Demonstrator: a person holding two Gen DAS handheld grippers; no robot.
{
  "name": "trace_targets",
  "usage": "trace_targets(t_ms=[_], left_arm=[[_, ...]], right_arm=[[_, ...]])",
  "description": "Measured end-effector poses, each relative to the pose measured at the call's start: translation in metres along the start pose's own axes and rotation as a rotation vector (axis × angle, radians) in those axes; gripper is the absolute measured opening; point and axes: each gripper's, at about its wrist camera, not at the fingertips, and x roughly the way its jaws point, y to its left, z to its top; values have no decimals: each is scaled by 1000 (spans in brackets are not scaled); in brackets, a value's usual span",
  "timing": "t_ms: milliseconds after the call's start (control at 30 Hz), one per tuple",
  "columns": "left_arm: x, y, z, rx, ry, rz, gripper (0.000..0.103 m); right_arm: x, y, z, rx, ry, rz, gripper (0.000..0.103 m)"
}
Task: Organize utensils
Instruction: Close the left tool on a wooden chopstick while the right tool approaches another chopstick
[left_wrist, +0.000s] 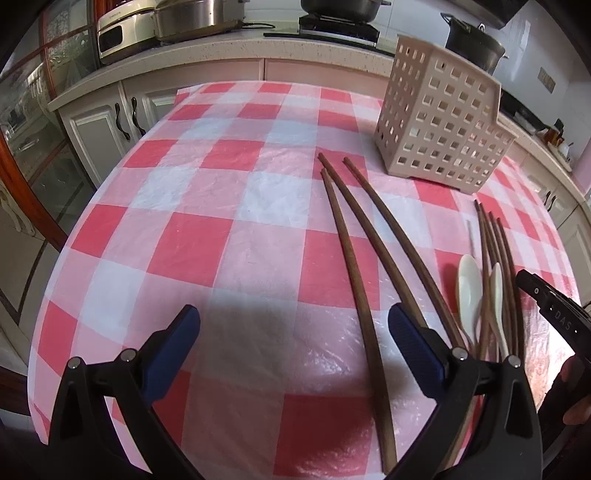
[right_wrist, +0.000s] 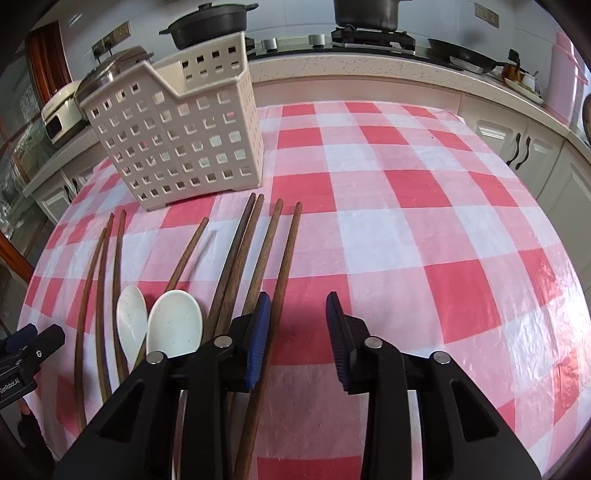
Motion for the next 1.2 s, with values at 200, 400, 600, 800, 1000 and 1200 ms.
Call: trace_targets(t_ms=[200, 400, 600, 800, 1000, 1200], left_arm=[[10, 1, 3, -31, 33, -7, 95], [21, -1, 13, -43, 49, 3, 82], [31, -13, 27, -30, 43, 12, 73], [37, -19, 38, -21, 36, 49, 54], [39, -24, 44, 26, 49, 73, 38], [40, -34, 47, 67, 68, 41, 9]], right_arm=[[7, 4, 6, -34, -3, -55, 24], [12, -2, 13, -31, -4, -47, 23], [12, -1, 14, -50, -2, -38, 23], [14, -2, 16, -74, 3, -41, 23], [19, 0, 21, -87, 0, -53, 22], [17, -1, 21, -95, 8, -46, 11]])
